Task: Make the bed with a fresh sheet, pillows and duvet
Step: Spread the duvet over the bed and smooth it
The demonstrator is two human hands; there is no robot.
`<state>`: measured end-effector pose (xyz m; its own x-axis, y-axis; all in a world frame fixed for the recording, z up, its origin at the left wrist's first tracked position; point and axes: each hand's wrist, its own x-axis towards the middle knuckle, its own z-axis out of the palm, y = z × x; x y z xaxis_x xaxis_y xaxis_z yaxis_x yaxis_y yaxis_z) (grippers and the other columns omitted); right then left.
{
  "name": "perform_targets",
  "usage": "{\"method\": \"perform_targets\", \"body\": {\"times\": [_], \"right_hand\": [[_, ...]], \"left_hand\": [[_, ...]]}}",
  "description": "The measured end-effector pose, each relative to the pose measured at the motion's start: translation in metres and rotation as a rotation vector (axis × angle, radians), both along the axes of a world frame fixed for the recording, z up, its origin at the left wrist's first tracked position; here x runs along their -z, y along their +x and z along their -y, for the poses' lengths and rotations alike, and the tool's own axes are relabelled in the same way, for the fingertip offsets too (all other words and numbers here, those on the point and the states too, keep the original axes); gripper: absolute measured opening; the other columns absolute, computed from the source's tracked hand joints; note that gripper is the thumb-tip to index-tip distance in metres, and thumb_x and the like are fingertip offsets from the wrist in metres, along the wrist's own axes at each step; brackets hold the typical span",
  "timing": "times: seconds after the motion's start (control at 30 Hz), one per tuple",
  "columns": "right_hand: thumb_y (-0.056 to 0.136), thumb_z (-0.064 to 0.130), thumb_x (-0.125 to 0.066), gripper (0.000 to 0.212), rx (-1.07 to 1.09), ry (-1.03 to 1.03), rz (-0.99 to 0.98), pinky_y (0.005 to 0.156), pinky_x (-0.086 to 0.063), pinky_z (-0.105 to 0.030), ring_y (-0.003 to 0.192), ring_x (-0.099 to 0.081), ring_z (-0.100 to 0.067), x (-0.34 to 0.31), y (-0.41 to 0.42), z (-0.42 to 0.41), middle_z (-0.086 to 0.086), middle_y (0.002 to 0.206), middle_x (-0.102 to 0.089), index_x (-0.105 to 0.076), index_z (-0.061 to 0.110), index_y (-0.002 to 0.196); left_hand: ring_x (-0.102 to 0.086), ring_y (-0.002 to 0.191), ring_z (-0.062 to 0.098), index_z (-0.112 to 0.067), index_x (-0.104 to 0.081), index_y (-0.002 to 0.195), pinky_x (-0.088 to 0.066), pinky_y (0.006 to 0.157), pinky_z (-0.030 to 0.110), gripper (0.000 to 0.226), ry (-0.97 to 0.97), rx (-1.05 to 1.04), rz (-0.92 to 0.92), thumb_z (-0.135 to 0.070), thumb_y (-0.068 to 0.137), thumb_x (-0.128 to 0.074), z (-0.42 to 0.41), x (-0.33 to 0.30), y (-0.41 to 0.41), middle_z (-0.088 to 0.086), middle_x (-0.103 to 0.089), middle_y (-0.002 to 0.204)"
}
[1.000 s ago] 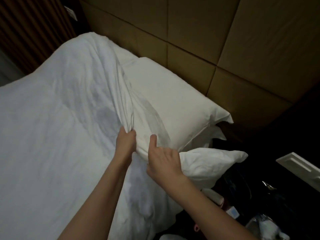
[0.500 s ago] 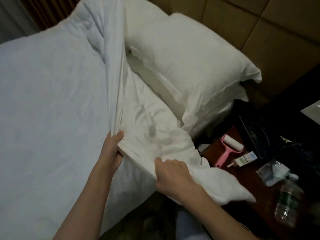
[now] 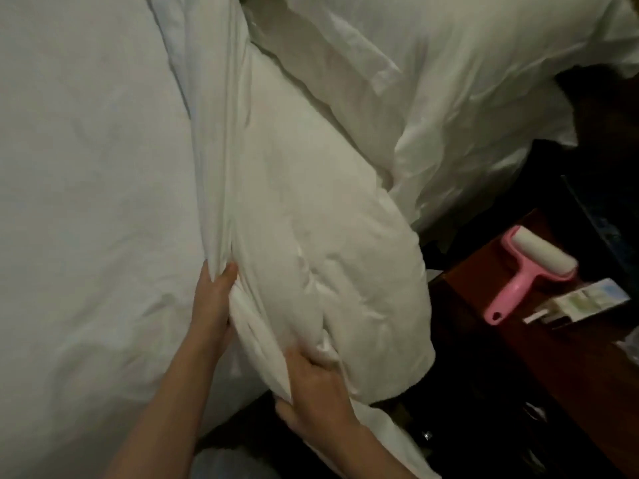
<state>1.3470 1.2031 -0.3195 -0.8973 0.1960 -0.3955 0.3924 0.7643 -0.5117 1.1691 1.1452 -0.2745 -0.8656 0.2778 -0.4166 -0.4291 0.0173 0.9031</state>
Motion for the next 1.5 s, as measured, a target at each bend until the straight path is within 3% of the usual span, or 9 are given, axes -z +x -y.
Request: {"method": "perform_targets", "body": {"times": [0.1,0.2,0.4,0.5,0.6,0.8,1.2,1.37,1.5], "right_hand": [[0.083,0.054,-0.057,0.063,-0.197,-0.291,0.034,0.103,-0.041,-0.029,0.125,-0.049,-0.014,0.050,0.005,-0.031,0.001,0.135,-0.053,-0.041,0.026,0.138],[0.088,0.047,-0.058,0.034,-0.134,-0.603,-0.157,0.097,-0.040,-0.016,0.094,-0.060,0.003,0.048,0.004,-0.080,0.003,0.109,-0.070,-0.069,0.024,0.111],[0.087,0.013,-0.061,0.030,0.719,-0.362,-1.284,0.089,-0.048,-0.022,0.100,-0.060,-0.011,0.065,-0.010,-0.161,0.003,0.111,-0.060,-0.051,0.019,0.115],[0.073,0.048,-0.070,0.083,0.793,-0.073,-1.045,0.110,-0.034,-0.034,0.130,-0.039,-0.019,0.089,-0.022,-0.184,-0.004,0.142,-0.037,-0.032,0.017,0.140],[0.050,0.071,-0.073,0.115,0.852,-0.326,-0.781,0.104,-0.040,-0.037,0.126,-0.045,-0.020,0.098,-0.019,-0.198,-0.001,0.142,-0.041,-0.027,0.022,0.143],[0.071,0.049,-0.078,0.051,0.741,-0.357,-0.622,0.075,-0.045,-0.023,0.097,-0.061,-0.016,0.078,0.013,-0.214,0.005,0.102,-0.063,-0.062,0.020,0.110],[0.090,0.065,-0.040,0.050,0.717,0.267,-0.471,0.066,-0.040,-0.035,0.078,-0.054,-0.027,0.117,0.073,-0.172,-0.003,0.089,-0.050,-0.035,0.017,0.102],[0.097,0.030,-0.046,0.053,0.798,0.184,-0.280,0.097,-0.043,-0.050,0.124,-0.042,-0.038,0.171,0.050,-0.167,-0.020,0.139,-0.040,-0.031,0.004,0.141],[0.089,0.007,-0.050,0.050,0.714,0.295,-0.788,0.109,-0.033,-0.046,0.131,-0.034,-0.032,0.152,0.047,-0.131,-0.018,0.143,-0.036,-0.038,0.002,0.137]], "left_hand": [[-0.062,0.109,0.033,-0.013,-0.058,0.127,-0.046,0.098,0.055,0.036,0.037,-0.076,-0.076,-0.017,0.091,-0.059,-0.002,0.040,-0.006,0.014,-0.066,0.117],[-0.068,0.097,0.025,-0.012,-0.060,0.126,-0.056,0.083,0.041,0.035,0.066,-0.074,-0.209,-0.021,0.092,-0.058,-0.002,0.054,-0.011,0.009,-0.070,0.109],[-0.070,0.090,0.018,-0.009,-0.061,0.125,-0.059,0.077,0.034,0.035,0.139,-0.032,-0.337,-0.019,0.091,-0.057,-0.001,0.062,-0.010,0.007,-0.071,0.107],[-0.070,0.090,0.020,-0.006,-0.059,0.127,-0.059,0.074,0.034,0.038,0.152,0.004,-0.323,-0.018,0.091,-0.056,0.000,0.060,-0.010,0.010,-0.069,0.110],[-0.071,0.082,0.016,-0.005,-0.058,0.128,-0.059,0.071,0.032,0.038,0.131,0.010,-0.319,-0.016,0.092,-0.054,0.000,0.056,-0.006,0.007,-0.070,0.106],[-0.071,0.076,0.015,-0.004,-0.058,0.127,-0.060,0.068,0.032,0.035,0.065,-0.015,-0.377,-0.012,0.093,-0.053,-0.002,0.049,0.010,0.001,-0.073,0.092],[-0.068,0.069,0.004,-0.007,-0.054,0.131,-0.057,0.058,0.020,0.037,-0.140,-0.099,-0.441,-0.016,0.096,-0.051,0.070,0.038,0.017,0.008,-0.067,0.112],[-0.060,0.079,0.011,-0.012,-0.055,0.115,-0.052,0.071,0.029,0.040,-0.418,-0.267,-0.613,-0.042,0.089,-0.060,0.062,0.049,0.035,0.011,-0.063,0.108],[-0.056,0.112,0.027,-0.011,-0.043,0.126,-0.047,0.094,0.043,0.078,-0.522,-0.273,-0.570,-0.052,0.070,-0.077,0.058,0.059,0.059,0.010,-0.057,0.124]]}}
